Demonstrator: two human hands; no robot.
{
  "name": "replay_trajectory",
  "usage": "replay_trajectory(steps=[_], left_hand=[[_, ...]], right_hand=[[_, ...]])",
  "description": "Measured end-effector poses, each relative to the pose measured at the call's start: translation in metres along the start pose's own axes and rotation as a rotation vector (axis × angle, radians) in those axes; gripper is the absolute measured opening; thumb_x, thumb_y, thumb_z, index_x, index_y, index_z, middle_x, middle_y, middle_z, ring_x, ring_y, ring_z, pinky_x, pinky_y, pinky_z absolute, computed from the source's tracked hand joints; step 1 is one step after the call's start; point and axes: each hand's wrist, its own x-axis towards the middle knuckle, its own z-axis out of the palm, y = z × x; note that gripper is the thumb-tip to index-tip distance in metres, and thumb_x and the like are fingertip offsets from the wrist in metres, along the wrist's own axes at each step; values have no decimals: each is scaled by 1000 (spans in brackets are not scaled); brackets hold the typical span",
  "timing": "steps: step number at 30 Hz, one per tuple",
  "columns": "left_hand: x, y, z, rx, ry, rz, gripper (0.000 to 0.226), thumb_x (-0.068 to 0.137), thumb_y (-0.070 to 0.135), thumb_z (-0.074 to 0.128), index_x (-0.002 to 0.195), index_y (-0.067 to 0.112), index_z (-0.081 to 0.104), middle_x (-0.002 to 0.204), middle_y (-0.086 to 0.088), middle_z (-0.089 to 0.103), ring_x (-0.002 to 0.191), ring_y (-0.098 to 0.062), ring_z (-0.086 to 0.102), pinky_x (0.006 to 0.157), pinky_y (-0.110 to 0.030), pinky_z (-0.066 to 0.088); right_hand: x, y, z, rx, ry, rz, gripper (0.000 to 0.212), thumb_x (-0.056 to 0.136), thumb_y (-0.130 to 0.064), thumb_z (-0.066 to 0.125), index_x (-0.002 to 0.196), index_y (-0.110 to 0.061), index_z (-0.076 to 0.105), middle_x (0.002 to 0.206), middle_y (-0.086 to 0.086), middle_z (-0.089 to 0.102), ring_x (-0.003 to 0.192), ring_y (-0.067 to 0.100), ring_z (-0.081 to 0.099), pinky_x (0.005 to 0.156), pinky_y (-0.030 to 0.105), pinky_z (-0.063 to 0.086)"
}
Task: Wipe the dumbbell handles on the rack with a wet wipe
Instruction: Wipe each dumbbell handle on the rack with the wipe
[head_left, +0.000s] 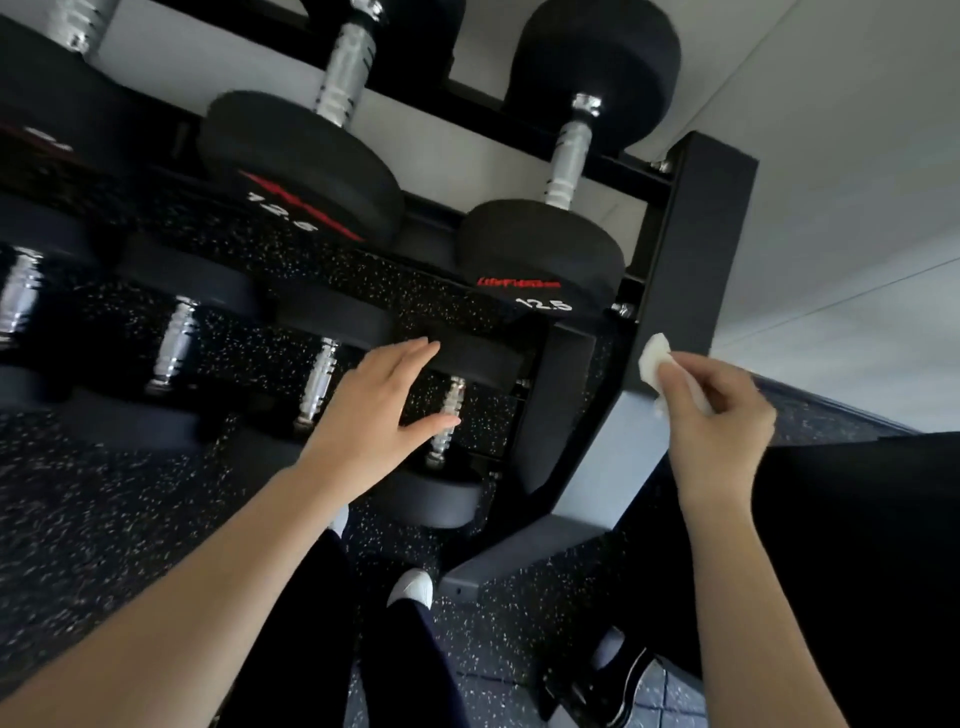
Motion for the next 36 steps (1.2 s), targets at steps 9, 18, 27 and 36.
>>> replay_trajectory(steps=[9,18,27,36], left_hand=[[-69,-38,79,245,-240,-104,79,79,62,42,141,13,40,145,-6,43,133,-25,39,100,-45,39],[-65,-101,153,291,-393,-104,79,88,60,45,149,21,15,155,2,17,142,-17,16,111,-40,26],[-59,-138,195,224,-296,-32,80,73,57,65,138,16,43,138,-3,47,128,-25,43,96,-46,42],[-60,-156,207,23,-182,-27,77,64,57,66,129,18,51,128,2,51,119,-16,37,94,-47,45]], right_hand=[[-72,62,49,-15,-303,43,14,81,-17,70,83,-31,69,90,-10,65,84,2,60,79,19,47],[-90,152,139,-30,-346,182,12,85,-17,66,87,-29,68,97,-9,61,86,-5,56,73,5,41],[-45,209,217,-156,-323,-2,12,87,-13,63,97,-16,69,103,1,60,80,-1,54,71,-1,38],[-25,231,267,-234,-202,-262,15,87,-13,62,99,-12,70,100,10,60,79,23,62,74,29,50]])
